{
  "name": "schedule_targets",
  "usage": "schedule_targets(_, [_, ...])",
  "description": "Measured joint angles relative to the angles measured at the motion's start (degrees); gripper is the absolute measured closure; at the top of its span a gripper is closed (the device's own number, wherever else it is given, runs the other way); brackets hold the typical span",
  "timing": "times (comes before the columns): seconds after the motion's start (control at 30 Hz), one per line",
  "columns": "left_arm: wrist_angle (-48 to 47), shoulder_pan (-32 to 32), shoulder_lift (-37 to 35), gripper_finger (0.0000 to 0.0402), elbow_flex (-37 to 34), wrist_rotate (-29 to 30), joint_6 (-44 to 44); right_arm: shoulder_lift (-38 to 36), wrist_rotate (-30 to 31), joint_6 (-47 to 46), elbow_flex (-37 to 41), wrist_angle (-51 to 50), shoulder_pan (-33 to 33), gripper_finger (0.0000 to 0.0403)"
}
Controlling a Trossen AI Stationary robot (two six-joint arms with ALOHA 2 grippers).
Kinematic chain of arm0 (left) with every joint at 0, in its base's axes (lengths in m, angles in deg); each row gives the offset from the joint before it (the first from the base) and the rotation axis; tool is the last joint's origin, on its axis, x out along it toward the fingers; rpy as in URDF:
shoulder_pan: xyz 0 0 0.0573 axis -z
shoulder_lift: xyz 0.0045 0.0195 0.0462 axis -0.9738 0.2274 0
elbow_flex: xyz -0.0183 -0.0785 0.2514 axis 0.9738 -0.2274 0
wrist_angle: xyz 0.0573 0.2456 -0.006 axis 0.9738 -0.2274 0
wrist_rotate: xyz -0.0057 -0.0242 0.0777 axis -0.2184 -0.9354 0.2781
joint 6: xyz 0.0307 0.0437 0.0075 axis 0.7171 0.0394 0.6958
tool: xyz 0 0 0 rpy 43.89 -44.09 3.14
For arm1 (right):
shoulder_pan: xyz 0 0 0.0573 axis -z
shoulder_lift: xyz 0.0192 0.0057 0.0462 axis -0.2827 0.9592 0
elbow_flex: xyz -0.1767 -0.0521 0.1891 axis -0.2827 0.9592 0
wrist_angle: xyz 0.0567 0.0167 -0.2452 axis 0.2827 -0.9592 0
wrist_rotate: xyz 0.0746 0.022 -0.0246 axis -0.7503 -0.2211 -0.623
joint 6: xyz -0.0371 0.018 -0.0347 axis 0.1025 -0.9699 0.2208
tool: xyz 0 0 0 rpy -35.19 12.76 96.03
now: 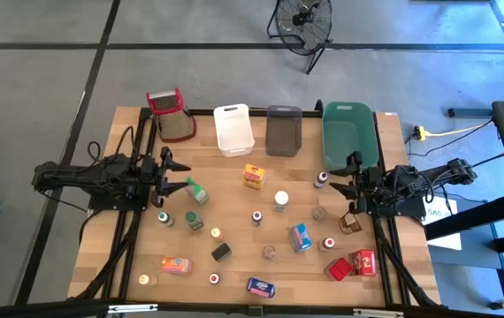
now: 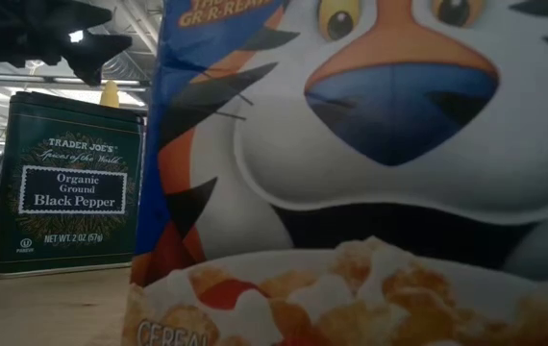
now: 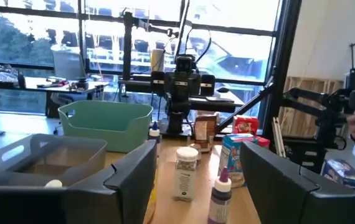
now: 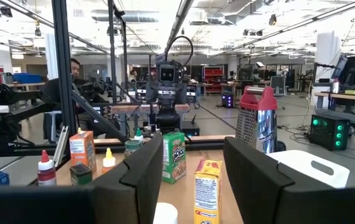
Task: Pick & Place Kitchen Items
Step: Put the green seasoning bottle into the white bin
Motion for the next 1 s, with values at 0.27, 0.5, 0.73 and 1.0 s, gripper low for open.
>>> schedule_targets(0.27, [0.3, 0.0, 0.0, 0.0178, 0.0, -4.8, 2.2, 0.0, -1.9, -1.8, 0.0, -0.3, 0.0, 0.0231])
schedule_targets(0.5, [0.4, 0.0, 0.0, 0.0152, 0.0, -4.4, 3.1, 0.0, -2.4, -1.9, 0.0, -1.4, 0.0, 0.0220])
schedule_targets(0.73, [0.5, 0.0, 0.0, 0.0092, 0.0, -3.6, 3.2, 0.0, -1.4, -1.9, 0.0, -1.9, 0.0, 0.0144])
schedule_targets(1.0, [0.5, 0.0, 0.0, 0.0055, 0.0, -3.3, 3.2, 0.0, 0.6, 0.1, 0.0, -1.9, 0.0, 0.0096])
